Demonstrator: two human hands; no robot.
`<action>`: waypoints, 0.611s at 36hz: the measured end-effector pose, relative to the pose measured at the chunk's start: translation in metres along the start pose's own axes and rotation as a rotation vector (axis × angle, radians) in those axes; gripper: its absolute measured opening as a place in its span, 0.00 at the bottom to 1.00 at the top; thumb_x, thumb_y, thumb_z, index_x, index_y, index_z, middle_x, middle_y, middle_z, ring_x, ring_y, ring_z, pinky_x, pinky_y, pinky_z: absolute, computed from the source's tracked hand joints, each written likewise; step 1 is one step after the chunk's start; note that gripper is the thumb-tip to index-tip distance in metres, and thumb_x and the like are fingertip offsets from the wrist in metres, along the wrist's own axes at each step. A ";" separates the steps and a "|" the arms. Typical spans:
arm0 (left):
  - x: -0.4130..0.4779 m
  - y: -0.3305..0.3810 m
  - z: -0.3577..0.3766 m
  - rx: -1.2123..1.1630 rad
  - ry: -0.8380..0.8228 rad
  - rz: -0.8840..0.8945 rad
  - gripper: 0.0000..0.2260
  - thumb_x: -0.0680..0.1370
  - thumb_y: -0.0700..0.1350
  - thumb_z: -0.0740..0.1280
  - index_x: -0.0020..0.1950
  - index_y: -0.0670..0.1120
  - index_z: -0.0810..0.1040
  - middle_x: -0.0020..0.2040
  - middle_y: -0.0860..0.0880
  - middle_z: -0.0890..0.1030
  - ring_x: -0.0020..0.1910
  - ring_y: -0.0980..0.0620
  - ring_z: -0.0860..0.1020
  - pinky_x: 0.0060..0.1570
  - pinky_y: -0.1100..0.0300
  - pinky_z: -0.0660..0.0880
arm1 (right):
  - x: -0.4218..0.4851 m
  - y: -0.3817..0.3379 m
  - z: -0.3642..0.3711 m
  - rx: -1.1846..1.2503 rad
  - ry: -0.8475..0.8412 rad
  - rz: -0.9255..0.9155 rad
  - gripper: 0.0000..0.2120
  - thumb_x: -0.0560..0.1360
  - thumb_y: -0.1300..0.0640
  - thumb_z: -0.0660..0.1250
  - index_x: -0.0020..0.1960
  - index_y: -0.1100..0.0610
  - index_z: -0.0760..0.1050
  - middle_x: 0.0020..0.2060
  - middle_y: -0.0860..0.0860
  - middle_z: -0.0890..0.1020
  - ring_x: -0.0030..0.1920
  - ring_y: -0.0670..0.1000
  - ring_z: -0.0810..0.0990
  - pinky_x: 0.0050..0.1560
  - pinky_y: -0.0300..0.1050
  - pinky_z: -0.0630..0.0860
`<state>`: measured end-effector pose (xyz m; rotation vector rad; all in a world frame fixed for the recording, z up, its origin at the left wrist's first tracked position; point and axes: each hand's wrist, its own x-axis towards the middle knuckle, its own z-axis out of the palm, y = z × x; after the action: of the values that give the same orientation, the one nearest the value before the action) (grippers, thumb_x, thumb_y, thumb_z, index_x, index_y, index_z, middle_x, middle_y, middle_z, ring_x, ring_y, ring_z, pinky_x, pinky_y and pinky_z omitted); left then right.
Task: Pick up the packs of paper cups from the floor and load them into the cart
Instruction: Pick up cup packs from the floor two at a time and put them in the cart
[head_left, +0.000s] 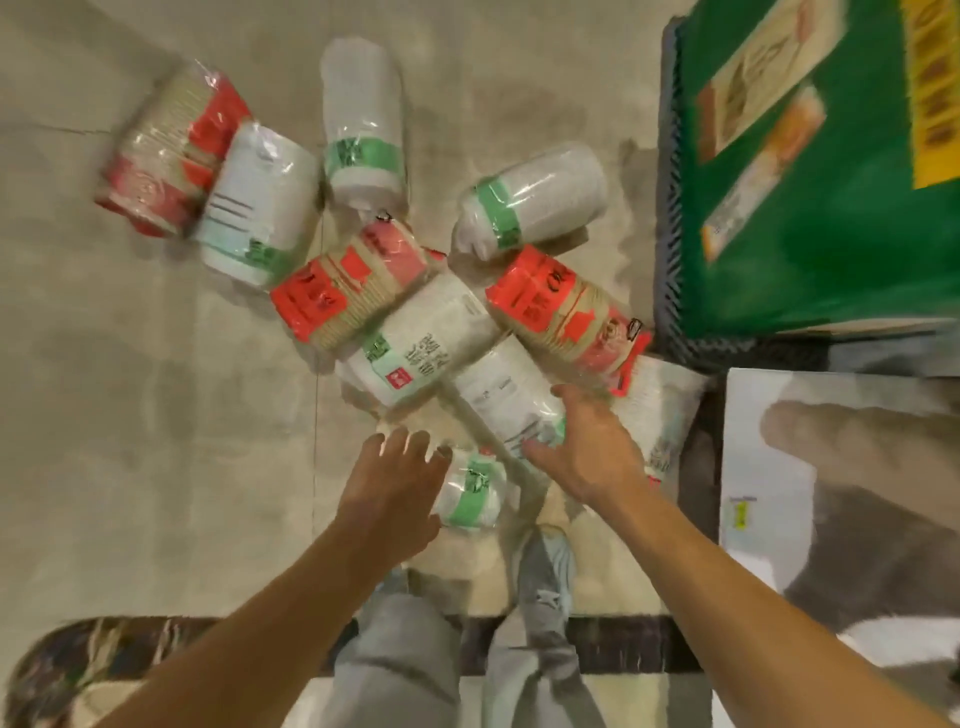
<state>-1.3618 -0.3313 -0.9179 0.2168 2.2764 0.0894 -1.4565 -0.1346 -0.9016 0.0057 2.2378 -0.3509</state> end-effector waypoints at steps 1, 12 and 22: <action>0.017 0.003 0.013 0.021 0.005 0.036 0.36 0.76 0.58 0.68 0.79 0.49 0.58 0.76 0.44 0.64 0.76 0.41 0.62 0.75 0.45 0.57 | 0.017 0.004 0.012 -0.010 0.011 -0.007 0.38 0.74 0.42 0.73 0.78 0.53 0.63 0.74 0.56 0.71 0.72 0.59 0.71 0.67 0.57 0.74; 0.118 0.015 0.123 0.171 0.008 0.139 0.51 0.66 0.61 0.77 0.79 0.50 0.49 0.74 0.42 0.64 0.72 0.38 0.64 0.72 0.36 0.59 | 0.126 0.032 0.117 -0.021 0.178 -0.075 0.60 0.68 0.32 0.75 0.84 0.50 0.42 0.81 0.56 0.56 0.79 0.60 0.58 0.72 0.65 0.66; 0.037 -0.034 0.073 -0.180 0.041 -0.070 0.50 0.65 0.66 0.74 0.80 0.55 0.53 0.74 0.50 0.66 0.72 0.46 0.68 0.72 0.44 0.64 | 0.041 -0.003 0.065 0.098 0.219 -0.085 0.57 0.65 0.34 0.76 0.83 0.48 0.49 0.79 0.53 0.63 0.76 0.58 0.65 0.67 0.65 0.73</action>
<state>-1.3345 -0.3582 -0.9977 0.0415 2.2983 0.2628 -1.4338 -0.1589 -0.9711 0.0016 2.4396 -0.5279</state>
